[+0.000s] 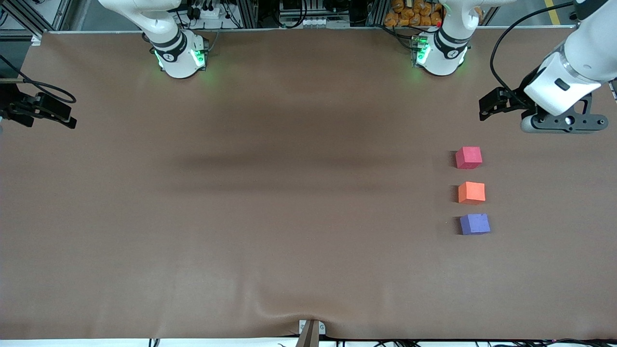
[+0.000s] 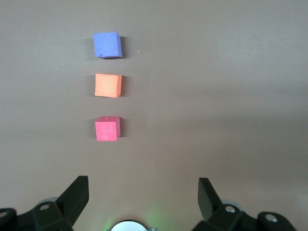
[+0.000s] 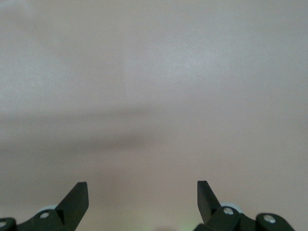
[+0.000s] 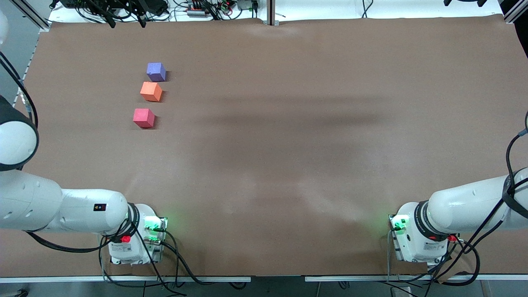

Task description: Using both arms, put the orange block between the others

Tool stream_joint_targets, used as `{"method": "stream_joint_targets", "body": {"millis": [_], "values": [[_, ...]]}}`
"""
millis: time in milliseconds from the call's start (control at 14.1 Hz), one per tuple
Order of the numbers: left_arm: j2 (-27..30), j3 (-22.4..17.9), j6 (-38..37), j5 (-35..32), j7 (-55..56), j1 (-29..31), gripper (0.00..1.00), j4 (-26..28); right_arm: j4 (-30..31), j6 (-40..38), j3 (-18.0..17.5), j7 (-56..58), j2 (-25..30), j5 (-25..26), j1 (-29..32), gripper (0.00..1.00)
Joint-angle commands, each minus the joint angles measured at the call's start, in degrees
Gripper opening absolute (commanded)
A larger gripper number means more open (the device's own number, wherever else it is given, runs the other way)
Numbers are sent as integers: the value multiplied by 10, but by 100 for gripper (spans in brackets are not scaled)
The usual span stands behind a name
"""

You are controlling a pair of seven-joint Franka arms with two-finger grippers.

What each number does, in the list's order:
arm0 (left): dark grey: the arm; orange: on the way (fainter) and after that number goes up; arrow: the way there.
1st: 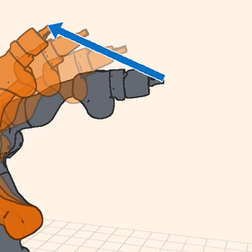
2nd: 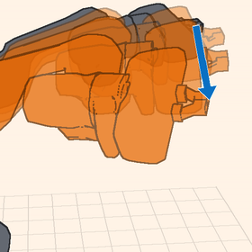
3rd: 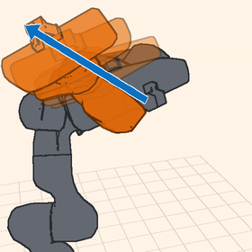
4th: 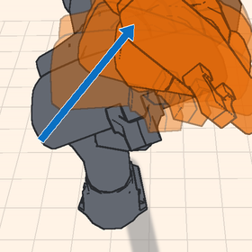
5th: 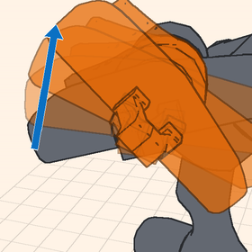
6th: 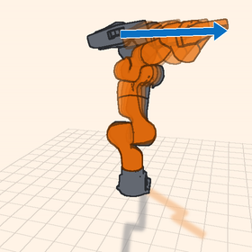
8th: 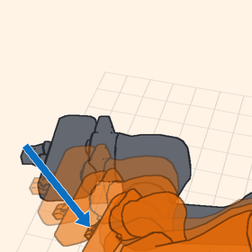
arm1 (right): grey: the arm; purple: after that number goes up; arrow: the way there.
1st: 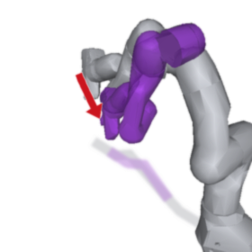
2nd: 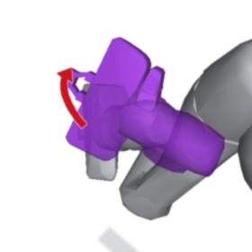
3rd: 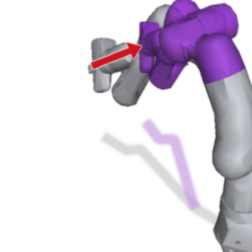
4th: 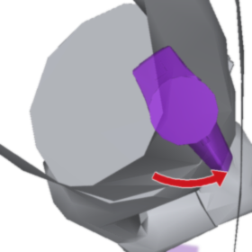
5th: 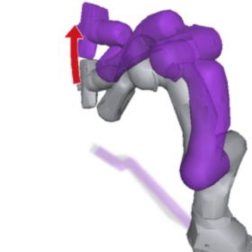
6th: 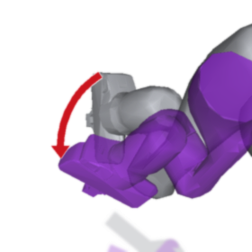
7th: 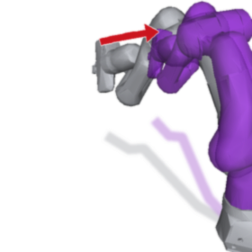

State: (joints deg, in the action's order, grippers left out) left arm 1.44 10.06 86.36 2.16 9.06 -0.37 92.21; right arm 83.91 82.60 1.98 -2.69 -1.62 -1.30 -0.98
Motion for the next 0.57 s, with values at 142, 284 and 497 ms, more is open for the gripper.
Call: {"method": "stream_joint_targets", "body": {"millis": [142, 284, 497], "values": [[19, -54, 2, -9, -10, -8, 100, 0, -5, -7, -8, -10, 0, -7, 8, 100], [8, -82, -21, -20, -8, -39, 100, -25, -5, -7, -8, -18, 0, -8, 10, 100], [6, -106, -36, -23, -12, -49, 100, -39, -5, -7, -8, -18, 0, -8, 12, 100]]}}
